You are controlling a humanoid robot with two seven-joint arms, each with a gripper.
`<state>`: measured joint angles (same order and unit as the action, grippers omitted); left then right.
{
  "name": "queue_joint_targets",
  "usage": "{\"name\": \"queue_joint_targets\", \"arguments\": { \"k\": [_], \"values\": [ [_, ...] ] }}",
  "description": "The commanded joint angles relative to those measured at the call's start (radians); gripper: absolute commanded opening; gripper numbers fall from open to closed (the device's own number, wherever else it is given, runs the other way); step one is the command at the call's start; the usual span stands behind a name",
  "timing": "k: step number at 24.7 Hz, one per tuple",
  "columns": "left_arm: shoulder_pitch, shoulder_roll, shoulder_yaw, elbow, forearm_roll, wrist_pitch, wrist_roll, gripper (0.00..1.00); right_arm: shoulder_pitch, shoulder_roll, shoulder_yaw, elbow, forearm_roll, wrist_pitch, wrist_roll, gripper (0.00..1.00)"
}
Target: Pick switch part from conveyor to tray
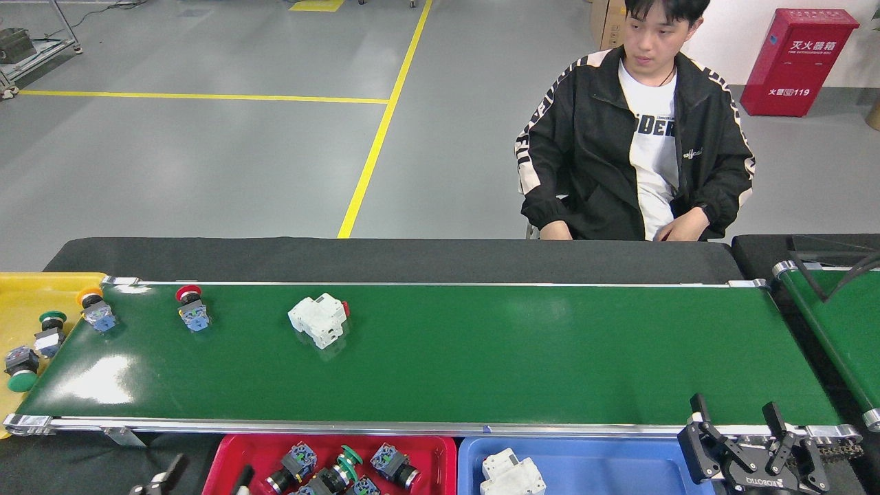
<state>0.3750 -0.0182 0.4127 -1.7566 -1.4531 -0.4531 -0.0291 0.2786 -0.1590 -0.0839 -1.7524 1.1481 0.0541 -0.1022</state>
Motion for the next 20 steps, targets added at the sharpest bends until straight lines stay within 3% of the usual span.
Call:
{"name": "queue_joint_targets", "arguments": {
  "k": [1,4,7,20],
  "values": [
    [-0.002,-0.002,0.011,-0.015,0.005,0.017,-0.008,1.0,-0.001,0.006,-0.005,-0.013,0.001,0.001,-0.011,0.99],
    [-0.033,0.001,-0.006,-0.014,-0.007,0.05,-0.012,1.0,-0.006,0.015,-0.007,-0.013,0.001,0.001,-0.011,0.99],
    [-0.129,0.009,-0.057,0.015,-0.081,0.117,-0.017,1.0,-0.004,0.015,-0.007,-0.013,0.001,0.0,-0.011,0.99],
    [-0.564,0.014,-0.123,0.445,-0.245,0.226,-0.012,1.0,0.001,0.012,-0.025,0.002,0.001,-0.002,-0.013,0.99]
  ]
}}
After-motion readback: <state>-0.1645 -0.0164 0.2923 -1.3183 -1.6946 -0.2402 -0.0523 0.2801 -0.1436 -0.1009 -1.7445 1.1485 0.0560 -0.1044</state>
